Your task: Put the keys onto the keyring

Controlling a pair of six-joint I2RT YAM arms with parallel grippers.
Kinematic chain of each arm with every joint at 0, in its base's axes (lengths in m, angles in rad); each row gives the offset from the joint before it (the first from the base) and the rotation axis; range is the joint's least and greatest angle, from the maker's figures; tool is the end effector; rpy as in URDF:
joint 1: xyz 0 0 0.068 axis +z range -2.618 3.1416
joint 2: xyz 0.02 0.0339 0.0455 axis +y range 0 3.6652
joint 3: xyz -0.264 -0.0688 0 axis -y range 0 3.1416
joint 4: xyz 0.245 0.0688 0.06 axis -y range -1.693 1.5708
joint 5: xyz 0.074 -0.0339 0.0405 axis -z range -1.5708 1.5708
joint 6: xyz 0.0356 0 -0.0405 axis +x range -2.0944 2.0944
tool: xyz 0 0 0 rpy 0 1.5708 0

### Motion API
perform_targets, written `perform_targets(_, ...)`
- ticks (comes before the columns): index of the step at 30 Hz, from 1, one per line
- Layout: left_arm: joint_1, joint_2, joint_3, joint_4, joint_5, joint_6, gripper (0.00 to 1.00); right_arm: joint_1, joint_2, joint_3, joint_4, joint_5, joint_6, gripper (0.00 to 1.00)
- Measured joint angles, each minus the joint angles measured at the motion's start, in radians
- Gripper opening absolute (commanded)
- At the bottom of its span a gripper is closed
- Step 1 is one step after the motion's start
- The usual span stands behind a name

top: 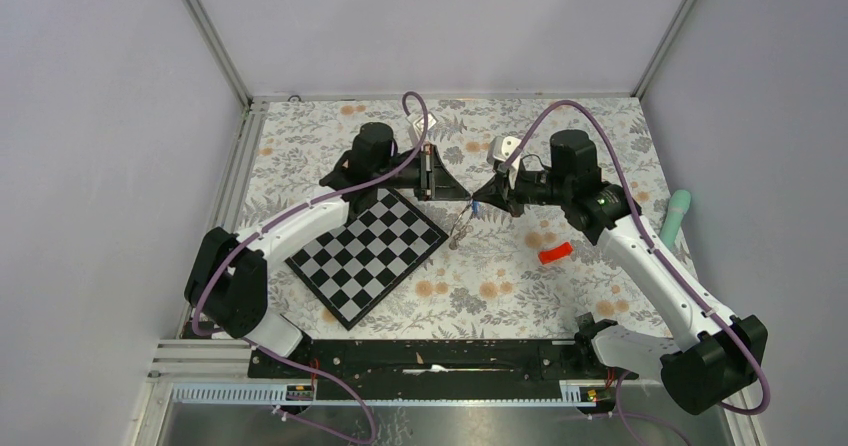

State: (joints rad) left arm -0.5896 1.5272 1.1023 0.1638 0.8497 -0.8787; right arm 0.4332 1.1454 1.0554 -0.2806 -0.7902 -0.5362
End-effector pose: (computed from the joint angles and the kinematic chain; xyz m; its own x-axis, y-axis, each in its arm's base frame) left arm 0.2766 -0.2172 0.3057 -0.8839 -0.0202 -0.4672 0.4539 0.2032 -0.8675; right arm 0.2188 0.1291 0.3558 0.1754 -0.3150 -0.9328 -0.9386 0.2324 -0.2550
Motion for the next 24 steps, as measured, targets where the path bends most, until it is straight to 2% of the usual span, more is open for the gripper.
perform_targets(13, -0.012, 0.000, 0.002, -0.096, -0.027, 0.061, 0.00, 0.001, 0.000, 0.000, -0.006, 0.027, -0.039, 0.00)
perform_targets(24, -0.009, 0.000, 0.055, -0.208, -0.107, 0.150, 0.00, 0.001, 0.002, -0.030, -0.022, 0.039, -0.068, 0.00)
